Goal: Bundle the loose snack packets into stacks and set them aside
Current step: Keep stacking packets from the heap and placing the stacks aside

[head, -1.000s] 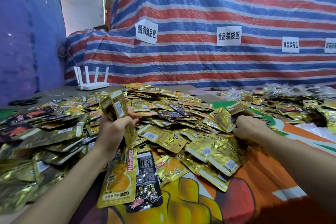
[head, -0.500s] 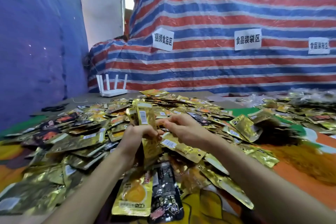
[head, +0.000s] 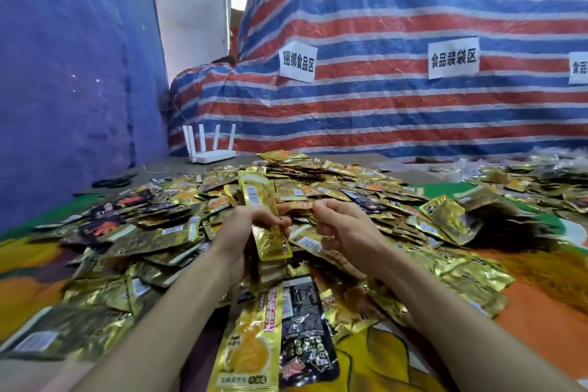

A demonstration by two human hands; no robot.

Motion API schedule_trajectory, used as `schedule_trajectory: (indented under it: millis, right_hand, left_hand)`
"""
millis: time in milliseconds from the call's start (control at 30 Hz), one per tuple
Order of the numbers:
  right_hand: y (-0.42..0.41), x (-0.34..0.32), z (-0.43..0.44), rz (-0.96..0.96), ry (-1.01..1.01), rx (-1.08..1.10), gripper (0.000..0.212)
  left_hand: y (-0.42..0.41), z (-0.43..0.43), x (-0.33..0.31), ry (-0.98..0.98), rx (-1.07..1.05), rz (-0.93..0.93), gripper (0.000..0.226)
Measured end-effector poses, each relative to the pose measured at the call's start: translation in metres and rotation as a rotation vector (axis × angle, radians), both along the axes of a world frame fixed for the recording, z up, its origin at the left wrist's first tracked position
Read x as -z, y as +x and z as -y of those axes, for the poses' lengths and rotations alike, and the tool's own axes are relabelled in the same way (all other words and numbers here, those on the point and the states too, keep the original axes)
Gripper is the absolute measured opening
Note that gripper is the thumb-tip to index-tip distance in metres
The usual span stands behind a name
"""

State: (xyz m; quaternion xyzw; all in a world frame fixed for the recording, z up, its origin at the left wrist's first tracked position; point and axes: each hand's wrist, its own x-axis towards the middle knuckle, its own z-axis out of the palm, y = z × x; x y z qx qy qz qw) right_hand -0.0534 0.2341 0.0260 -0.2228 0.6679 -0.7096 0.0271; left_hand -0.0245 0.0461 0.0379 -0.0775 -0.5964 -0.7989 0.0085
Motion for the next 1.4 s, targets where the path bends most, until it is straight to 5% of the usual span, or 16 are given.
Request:
schedule_trajectory:
  millis: [200,333,433,567,733,933,1200,1400]
  right_hand:
    - [0.006,-0.001,0.006,-0.163,0.095,0.07,0.028]
    - [0.006,0.0,0.006,-0.102,0.157,0.136,0.024]
    - [0.008,-0.004,0.005,0.025,0.041,-0.049,0.035]
    - [0.013,-0.015,-0.001,0.111,-0.126,-0.309,0.032]
    - [0.011,-0.014,-0.006,0.037,-0.181,-0.251,0.016]
    - [0.011,-0.018,-0.012,-0.139,0.17,-0.149,0.029]
    - [0.02,-0.023,-0.005,0.065,-0.561,-0.382,0.035]
    - [0.02,-0.017,0.003,-0.021,-0.242,-0.076,0.047]
  left_hand:
    - [0.003,-0.003,-0.001,-0.048,0.146,0.021,0.032]
    - [0.002,-0.002,-0.002,0.201,0.345,0.043,0.045]
    - [0.005,-0.002,-0.004,0.315,0.506,0.03,0.049]
    - [0.004,-0.002,-0.004,0.358,0.492,0.068,0.052]
    - [0.004,-0.003,-0.003,0.367,0.529,0.095,0.047]
    - [0.001,-0.003,0.0,0.374,0.522,0.087,0.05]
    - [0.001,-0.002,-0.001,0.353,0.562,0.088,0.027]
    - [0.003,-0.005,0.001,0.054,0.245,0.119,0.029]
